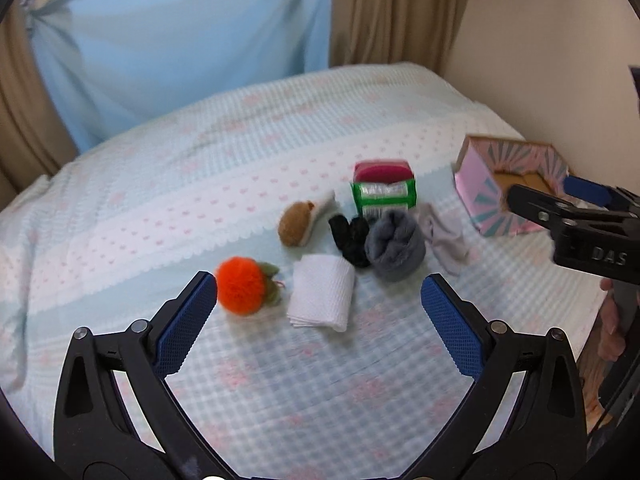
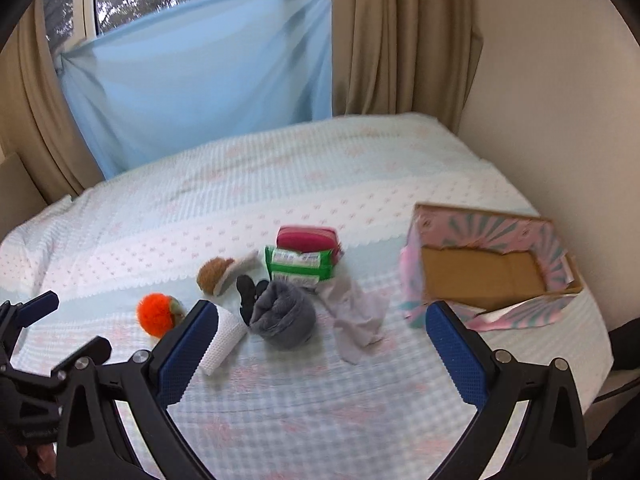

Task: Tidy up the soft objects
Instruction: 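Grasp the white waffle towel with the left gripper while the right grasps the grey fuzzy sock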

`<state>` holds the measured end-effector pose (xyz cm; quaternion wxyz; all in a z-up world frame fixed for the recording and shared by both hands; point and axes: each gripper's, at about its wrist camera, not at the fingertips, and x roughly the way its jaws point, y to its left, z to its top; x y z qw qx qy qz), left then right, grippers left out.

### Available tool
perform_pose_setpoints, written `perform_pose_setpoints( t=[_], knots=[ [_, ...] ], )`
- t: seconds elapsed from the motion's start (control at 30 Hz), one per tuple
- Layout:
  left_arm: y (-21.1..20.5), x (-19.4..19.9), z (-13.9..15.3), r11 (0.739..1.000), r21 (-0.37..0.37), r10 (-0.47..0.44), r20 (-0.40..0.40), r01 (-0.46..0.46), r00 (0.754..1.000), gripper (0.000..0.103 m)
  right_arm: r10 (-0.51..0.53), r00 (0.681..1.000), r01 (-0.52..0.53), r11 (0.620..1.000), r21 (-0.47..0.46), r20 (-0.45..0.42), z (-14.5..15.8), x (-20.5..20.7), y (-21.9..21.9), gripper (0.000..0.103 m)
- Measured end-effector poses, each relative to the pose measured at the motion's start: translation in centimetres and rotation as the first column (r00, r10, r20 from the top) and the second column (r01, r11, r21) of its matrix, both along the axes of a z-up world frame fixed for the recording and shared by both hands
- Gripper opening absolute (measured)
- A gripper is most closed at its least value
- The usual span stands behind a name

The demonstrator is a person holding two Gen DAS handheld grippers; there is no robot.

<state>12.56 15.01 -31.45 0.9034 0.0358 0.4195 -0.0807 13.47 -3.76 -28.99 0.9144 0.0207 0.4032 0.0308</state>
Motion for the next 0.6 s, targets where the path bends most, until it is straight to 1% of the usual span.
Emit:
perform_pose_setpoints(
  t=[0.1, 0.23, 0.3, 0.37, 0.5, 0.6],
  knots=[
    [-0.3, 1.4, -3.4, 0.999, -0.002, -0.044, -0.036, 0.044, 0.998, 0.098, 0.011, 1.000, -0.011, 1.000, 0.006, -0.029, -3.1, 2.0, 1.4, 0.103],
    [-1.1, 3.5, -8.5, 0.997, -0.006, -0.074, -0.084, 0.074, 0.994, 0.091, 0.043, 0.996, -0.042, 0.999, 0.019, -0.078, -7.4, 4.6, 2.6, 0.103],
    [-1.4, 4.4, -10.9, 0.997, -0.010, -0.077, -0.094, 0.077, 0.993, 0.088, 0.066, 0.993, -0.065, 0.998, 0.014, -0.101, -9.7, 5.9, 3.2, 0.103],
    [-1.9, 5.1, -13.0, 0.996, 0.007, -0.090, -0.098, 0.091, 0.991, 0.088, 0.086, 0.989, -0.085, 0.996, 0.013, -0.121, -11.5, 7.0, 3.4, 0.103],
    [-2.8, 6.4, -16.2, 0.992, 0.048, -0.113, -0.107, 0.118, 0.988, 0.081, 0.121, 0.981, -0.119, 0.993, 0.023, -0.149, -14.6, 8.6, 3.6, 0.103],
    [-2.8, 7.2, -17.9, 0.992, 0.044, -0.109, -0.127, 0.115, 0.986, 0.079, 0.156, 0.976, -0.153, 0.988, 0.028, -0.152, -16.1, 9.7, 4.0, 0.103]
  ],
)
